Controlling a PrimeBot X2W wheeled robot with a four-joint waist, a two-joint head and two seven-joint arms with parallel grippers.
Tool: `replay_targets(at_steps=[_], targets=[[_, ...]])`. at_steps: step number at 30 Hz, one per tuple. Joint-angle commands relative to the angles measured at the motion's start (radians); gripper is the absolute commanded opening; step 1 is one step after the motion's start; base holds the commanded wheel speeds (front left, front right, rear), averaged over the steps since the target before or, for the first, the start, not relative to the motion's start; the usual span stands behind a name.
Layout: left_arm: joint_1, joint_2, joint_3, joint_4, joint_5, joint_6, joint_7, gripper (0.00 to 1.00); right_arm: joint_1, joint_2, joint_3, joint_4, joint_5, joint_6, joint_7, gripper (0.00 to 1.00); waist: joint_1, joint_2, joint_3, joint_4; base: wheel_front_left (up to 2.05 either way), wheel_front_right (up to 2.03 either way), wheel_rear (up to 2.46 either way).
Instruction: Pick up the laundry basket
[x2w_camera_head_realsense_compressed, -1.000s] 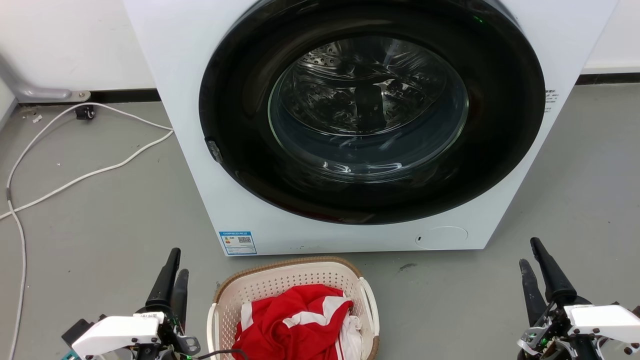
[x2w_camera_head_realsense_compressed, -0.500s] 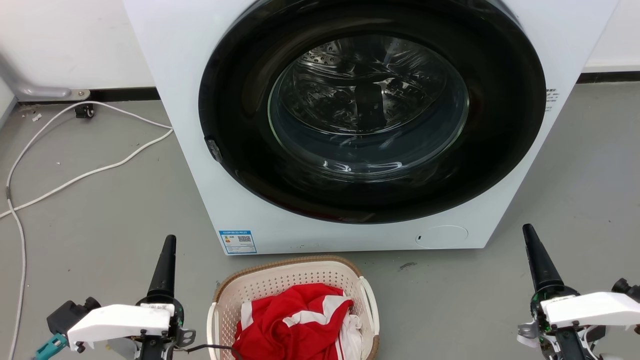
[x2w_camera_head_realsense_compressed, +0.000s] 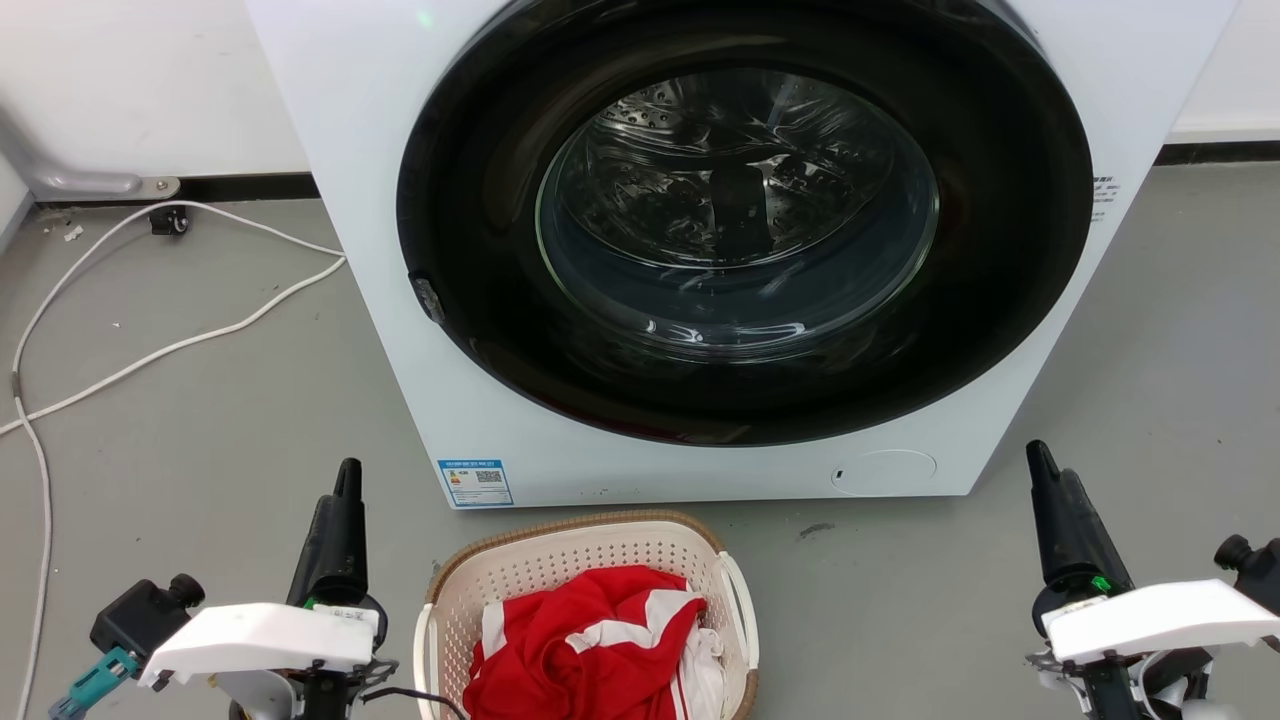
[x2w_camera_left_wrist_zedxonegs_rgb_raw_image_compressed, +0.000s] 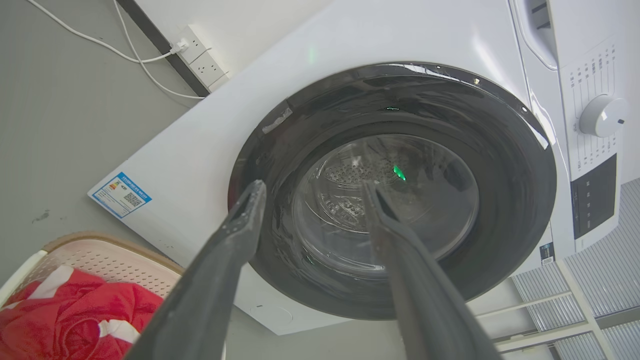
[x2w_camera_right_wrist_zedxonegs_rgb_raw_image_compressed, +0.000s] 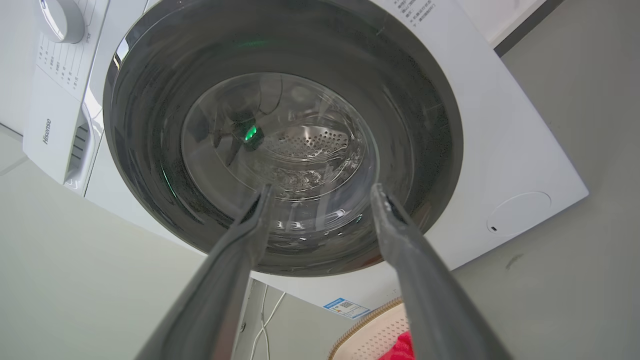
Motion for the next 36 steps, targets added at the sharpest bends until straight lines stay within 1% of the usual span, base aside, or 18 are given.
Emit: replay_targets(at_steps=[1, 15, 28, 36], targets=[[-0.004, 0.004, -0.003, -0.024, 0.045, -0.004, -0.010, 1.00, -0.004, -0.003, 0.007, -0.029, -0.048, 0.000, -0.013, 1.00, 0.0000, 0.0000, 0.000, 0.000, 0.00, 0.00, 0.00], [0.018, 0.005, -0.017, -0.055, 0.262, 0.001, -0.057, 1.00, 0.020, -0.003, 0.028, -0.058, -0.294, 0.000, -0.060, 1.00, 0.0000, 0.0000, 0.000, -0.001, 0.00, 0.00, 0.00], [0.037, 0.006, -0.029, -0.075, 0.420, -0.010, -0.096, 1.00, 0.041, -0.003, 0.045, -0.070, -0.468, 0.000, -0.099, 1.00, 0.0000, 0.0000, 0.000, 0.002, 0.00, 0.00, 0.00], [0.048, 0.006, -0.026, -0.065, 0.514, -0.006, -0.117, 1.00, 0.052, -0.003, 0.048, -0.067, -0.571, 0.000, -0.120, 1.00, 0.0000, 0.0000, 0.000, 0.003, 0.00, 0.00, 0.00]])
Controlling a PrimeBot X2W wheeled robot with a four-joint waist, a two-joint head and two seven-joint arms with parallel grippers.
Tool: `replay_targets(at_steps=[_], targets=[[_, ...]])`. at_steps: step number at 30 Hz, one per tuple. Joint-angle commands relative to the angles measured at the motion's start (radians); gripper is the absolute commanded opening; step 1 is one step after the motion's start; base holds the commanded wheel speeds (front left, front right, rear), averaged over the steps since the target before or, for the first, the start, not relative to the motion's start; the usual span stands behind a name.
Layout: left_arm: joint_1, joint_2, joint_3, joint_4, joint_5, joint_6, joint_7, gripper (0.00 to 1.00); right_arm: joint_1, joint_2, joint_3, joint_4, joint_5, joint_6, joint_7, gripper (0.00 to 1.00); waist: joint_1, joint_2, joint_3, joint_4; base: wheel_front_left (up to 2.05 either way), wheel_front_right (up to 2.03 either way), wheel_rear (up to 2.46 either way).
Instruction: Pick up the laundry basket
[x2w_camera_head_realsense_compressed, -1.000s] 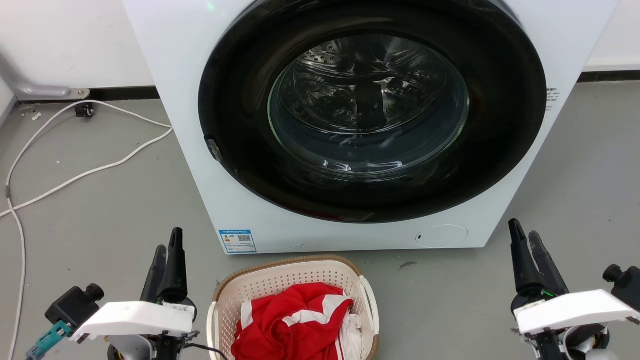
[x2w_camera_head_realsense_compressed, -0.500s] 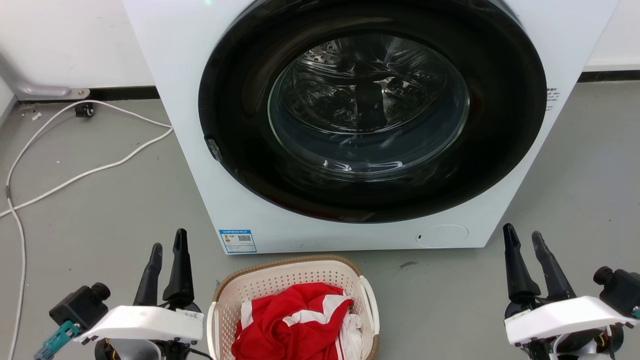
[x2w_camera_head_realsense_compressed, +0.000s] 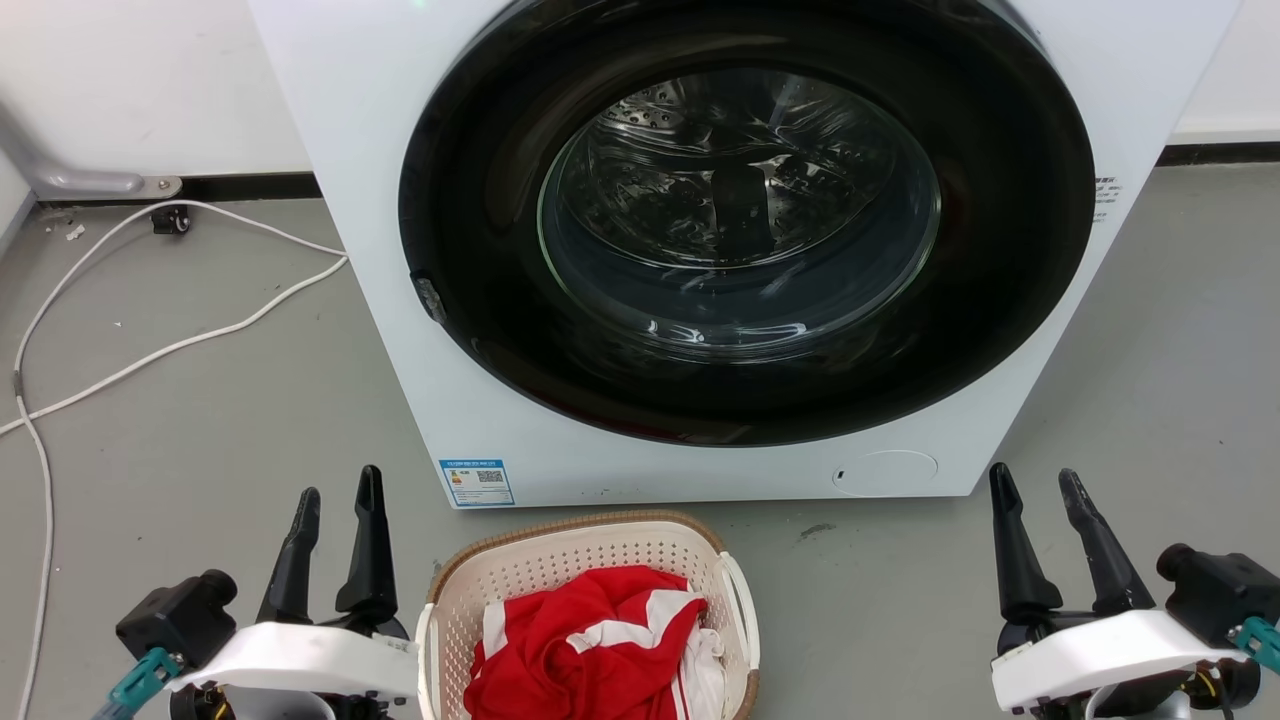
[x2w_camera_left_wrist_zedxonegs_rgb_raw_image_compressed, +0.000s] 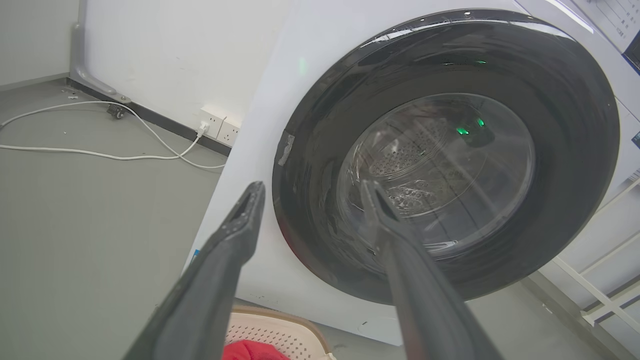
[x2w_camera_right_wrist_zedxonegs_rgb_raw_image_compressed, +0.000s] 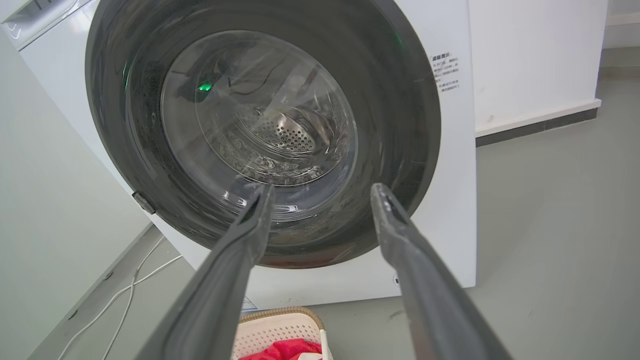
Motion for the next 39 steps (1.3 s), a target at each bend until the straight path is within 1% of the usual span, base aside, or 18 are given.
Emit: replay_targets(at_steps=[1, 23, 33, 39], targets=[[0.004, 0.004, 0.000, -0.006, 0.023, 0.002, -0.008, 1.00, 0.001, -0.003, 0.002, -0.012, -0.027, 0.000, -0.009, 1.00, -0.0001, 0.0000, 0.000, 0.000, 0.00, 0.00, 0.00], [0.019, 0.005, -0.010, 0.008, 0.236, 0.001, -0.060, 1.00, 0.022, -0.003, 0.012, -0.020, -0.268, 0.000, -0.061, 1.00, -0.0001, 0.0000, 0.001, 0.004, 0.00, 0.00, 0.00], [0.028, 0.005, -0.016, 0.006, 0.320, 0.006, -0.080, 1.00, 0.033, -0.003, 0.008, -0.036, -0.350, 0.000, -0.081, 1.00, -0.0001, 0.0000, 0.001, 0.005, 0.00, 0.00, 0.00], [0.031, 0.006, -0.016, 0.009, 0.359, 0.009, -0.090, 1.00, 0.037, -0.003, 0.001, -0.040, -0.377, 0.000, -0.091, 1.00, -0.0001, 0.0000, 0.002, 0.004, 0.00, 0.00, 0.00]])
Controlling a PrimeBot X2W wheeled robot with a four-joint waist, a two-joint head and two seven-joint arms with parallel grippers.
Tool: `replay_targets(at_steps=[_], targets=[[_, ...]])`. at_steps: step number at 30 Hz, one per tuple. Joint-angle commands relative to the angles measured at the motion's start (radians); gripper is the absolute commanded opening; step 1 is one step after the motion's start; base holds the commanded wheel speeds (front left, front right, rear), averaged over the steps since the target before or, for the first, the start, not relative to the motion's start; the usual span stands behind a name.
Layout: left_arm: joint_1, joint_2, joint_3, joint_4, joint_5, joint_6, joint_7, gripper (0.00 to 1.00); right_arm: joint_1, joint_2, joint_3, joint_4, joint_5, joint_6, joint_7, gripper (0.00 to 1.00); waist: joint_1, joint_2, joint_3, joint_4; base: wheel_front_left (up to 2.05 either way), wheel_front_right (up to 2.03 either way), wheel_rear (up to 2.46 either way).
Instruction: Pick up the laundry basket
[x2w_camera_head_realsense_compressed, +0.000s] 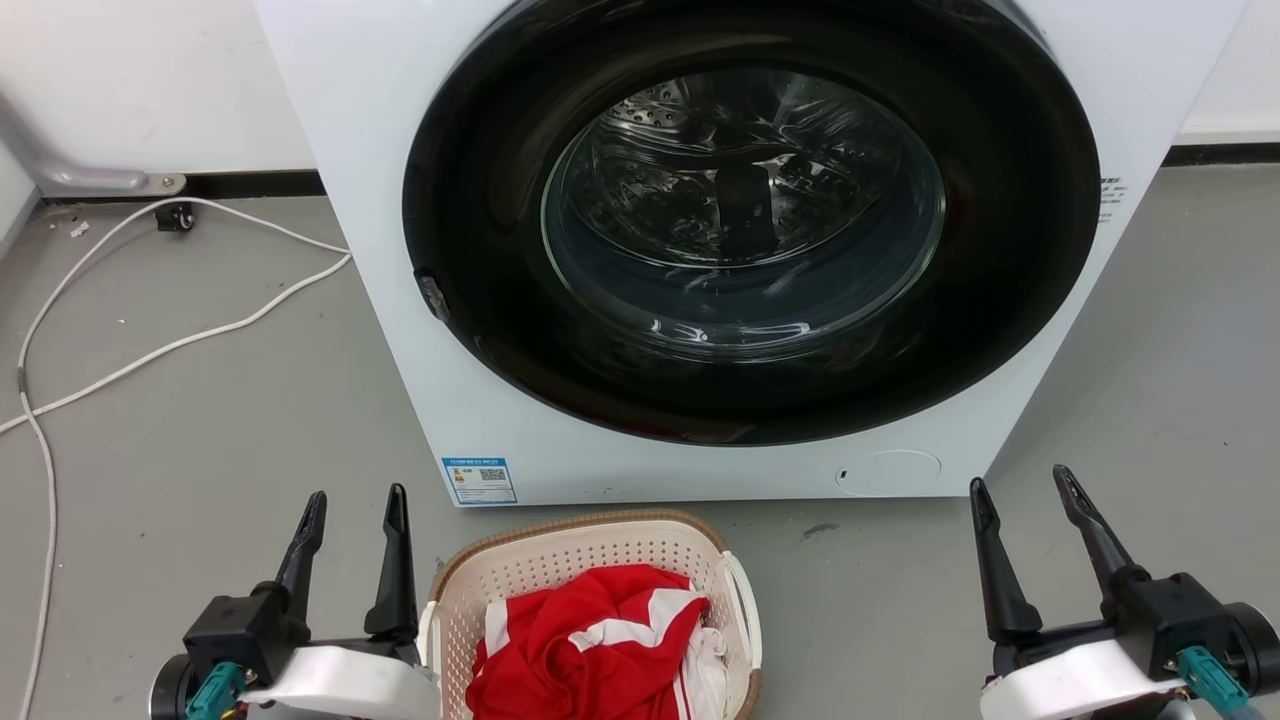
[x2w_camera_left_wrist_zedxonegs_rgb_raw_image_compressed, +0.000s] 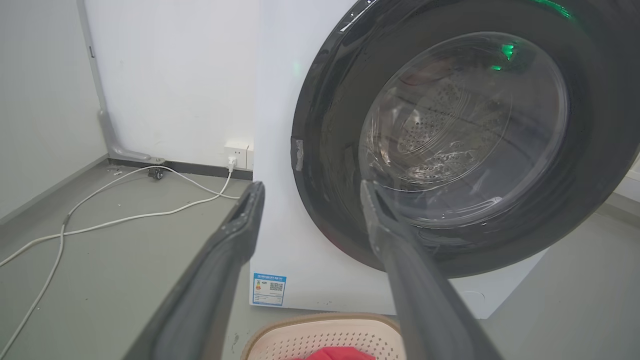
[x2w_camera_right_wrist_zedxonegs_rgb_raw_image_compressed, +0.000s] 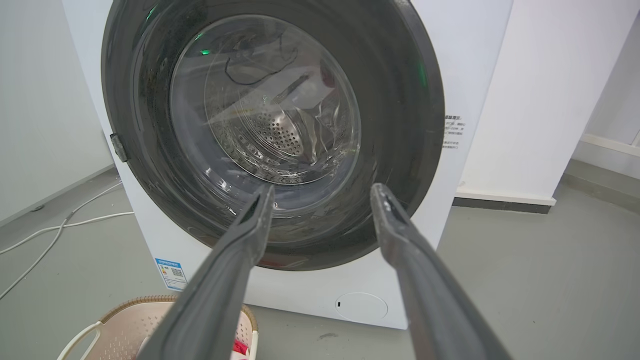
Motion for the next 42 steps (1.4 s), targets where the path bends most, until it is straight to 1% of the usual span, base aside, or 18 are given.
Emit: replay_targets(at_steps=[1, 15, 27, 38, 42], targets=[[0.008, 0.004, -0.001, -0.003, 0.021, 0.004, -0.009, 1.00, 0.009, -0.003, -0.001, -0.005, -0.018, 0.000, -0.009, 1.00, 0.0000, 0.0000, 0.001, -0.001, 0.00, 0.00, 0.00], [0.019, 0.004, 0.000, -0.008, 0.109, 0.008, -0.034, 1.00, 0.020, -0.002, -0.005, -0.012, -0.061, 0.000, -0.033, 1.00, 0.0000, 0.0000, 0.004, -0.003, 0.00, 0.00, 0.00], [0.019, 0.004, -0.003, 0.000, 0.112, 0.015, -0.033, 1.00, 0.016, -0.002, -0.010, 0.008, -0.009, 0.000, -0.032, 1.00, 0.0000, 0.0000, 0.003, -0.002, 0.00, 0.00, 0.00], [0.013, 0.004, 0.002, 0.004, 0.109, 0.015, -0.032, 1.00, 0.007, -0.002, -0.005, 0.019, 0.004, 0.000, -0.032, 1.00, 0.0000, 0.0000, 0.005, -0.003, 0.00, 0.00, 0.00], [0.006, 0.004, 0.013, 0.025, 0.094, 0.016, -0.032, 1.00, -0.008, -0.002, 0.002, 0.030, 0.009, 0.000, -0.032, 1.00, 0.0000, 0.0000, 0.008, -0.002, 0.00, 0.00, 0.00]])
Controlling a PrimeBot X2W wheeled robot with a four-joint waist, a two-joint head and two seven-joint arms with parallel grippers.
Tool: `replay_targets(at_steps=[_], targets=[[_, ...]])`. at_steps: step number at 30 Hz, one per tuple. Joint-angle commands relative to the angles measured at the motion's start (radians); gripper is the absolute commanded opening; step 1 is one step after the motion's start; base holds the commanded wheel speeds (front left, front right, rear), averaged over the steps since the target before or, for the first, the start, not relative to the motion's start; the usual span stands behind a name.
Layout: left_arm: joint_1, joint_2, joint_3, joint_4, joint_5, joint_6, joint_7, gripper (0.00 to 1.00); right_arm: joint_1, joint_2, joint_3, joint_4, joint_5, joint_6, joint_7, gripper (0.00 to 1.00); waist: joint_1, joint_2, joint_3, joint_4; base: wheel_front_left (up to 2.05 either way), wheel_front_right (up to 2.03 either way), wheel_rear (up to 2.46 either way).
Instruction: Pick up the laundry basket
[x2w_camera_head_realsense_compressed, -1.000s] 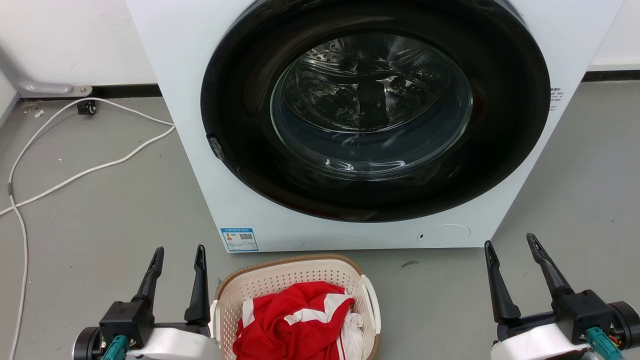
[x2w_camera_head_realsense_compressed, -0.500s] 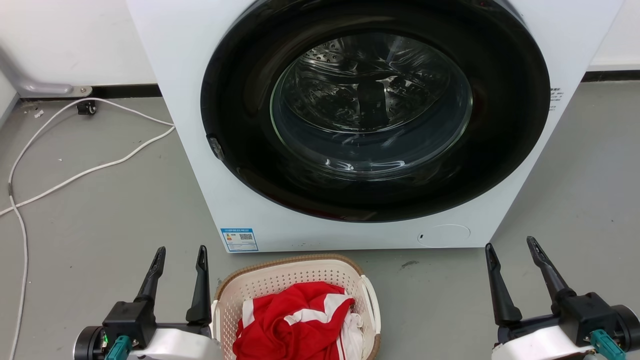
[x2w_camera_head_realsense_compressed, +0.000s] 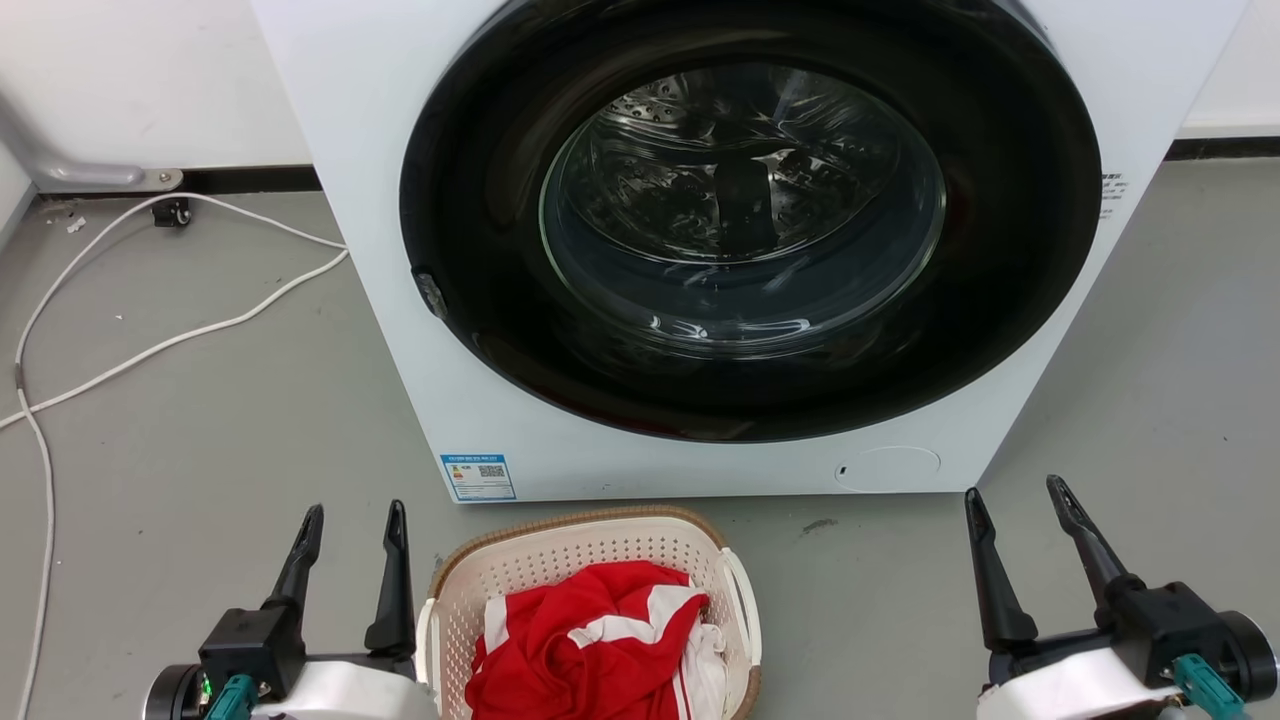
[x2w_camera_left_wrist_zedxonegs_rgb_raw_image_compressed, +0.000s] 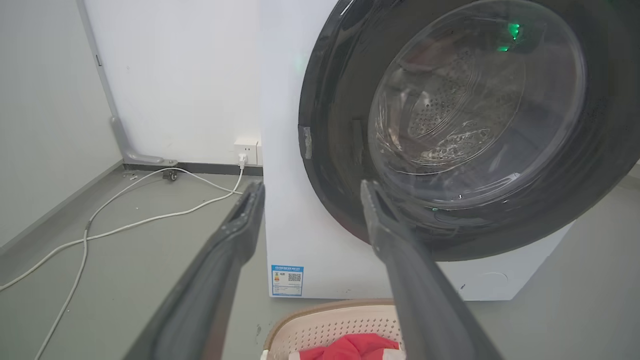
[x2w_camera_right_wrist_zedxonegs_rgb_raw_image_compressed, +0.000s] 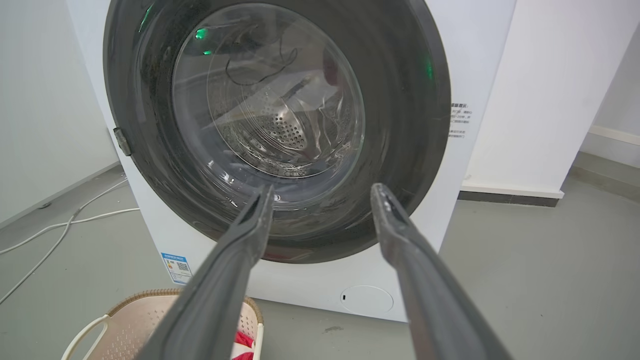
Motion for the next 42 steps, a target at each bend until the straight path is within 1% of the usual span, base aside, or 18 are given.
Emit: replay_targets(at_steps=[1, 7, 13, 18, 27, 28, 29, 30, 38, 42], targets=[[-0.011, 0.003, 0.006, 0.016, -0.010, 0.004, -0.003, 1.00, -0.019, -0.002, 0.009, 0.012, -0.003, 0.000, -0.002, 1.00, 0.0000, 0.0000, 0.002, 0.001, 0.00, 0.00, 0.00], [-0.050, 0.003, 0.019, 0.115, -0.015, -0.008, -0.003, 1.00, -0.064, -0.002, 0.052, 0.058, -0.027, 0.000, -0.002, 1.00, 0.0000, 0.0000, 0.019, 0.005, 0.00, 0.00, 0.00], [-0.136, 0.009, 0.037, 0.236, 0.011, -0.023, -0.003, 1.00, -0.143, -0.002, 0.119, 0.144, -0.064, 0.000, -0.002, 1.00, 0.0000, 0.0000, 0.084, 0.009, 0.00, 0.00, 0.00], [-0.227, 0.027, 0.050, 0.347, 0.009, -0.029, -0.003, 1.00, -0.238, -0.002, 0.161, 0.245, -0.094, 0.000, -0.002, 1.00, 0.0000, 0.0000, 0.162, 0.013, 0.00, 0.00, 0.00], [-0.383, 0.063, 0.060, 0.535, 0.000, -0.033, -0.003, 1.00, -0.432, -0.002, 0.237, 0.481, -0.137, 0.000, -0.002, 1.00, 0.0000, 0.0000, 0.318, 0.013, 0.00, 0.00, 0.00], [-0.383, 0.063, 0.060, 0.535, 0.000, -0.033, -0.003, 1.00, -0.432, -0.002, 0.237, 0.481, -0.137, 0.000, -0.002, 1.00, 0.0000, 0.0000, 0.318, 0.013, 0.00, 0.00, 0.00], [-0.412, 0.067, 0.059, 0.572, -0.003, -0.034, -0.003, 1.00, -0.474, -0.002, 0.250, 0.522, -0.144, 0.000, -0.002, 1.00, 0.0000, 0.0000, 0.352, 0.015, 0.00, 0.00, 0.00], [-0.412, 0.067, 0.059, 0.572, -0.003, -0.034, -0.003, 1.00, -0.474, -0.002, 0.250, 0.522, -0.144, 0.000, -0.002, 1.00, 0.0000, 0.0000, 0.352, 0.015, 0.00, 0.00, 0.00], [-0.518, 0.083, 0.048, 0.712, -0.014, -0.035, -0.003, 1.00, -0.607, -0.004, 0.289, 0.669, -0.173, 0.000, -0.002, 1.00, 0.0000, 0.0000, 0.480, 0.033, 0.00, 0.00, 0.00], [-0.570, 0.086, 0.042, 0.759, -0.024, -0.034, -0.003, 1.00, -0.672, -0.008, 0.306, 0.721, -0.185, 0.000, -0.002, 1.00, 0.0000, 0.0000, 0.543, 0.044, 0.00, 0.00, 0.00]])
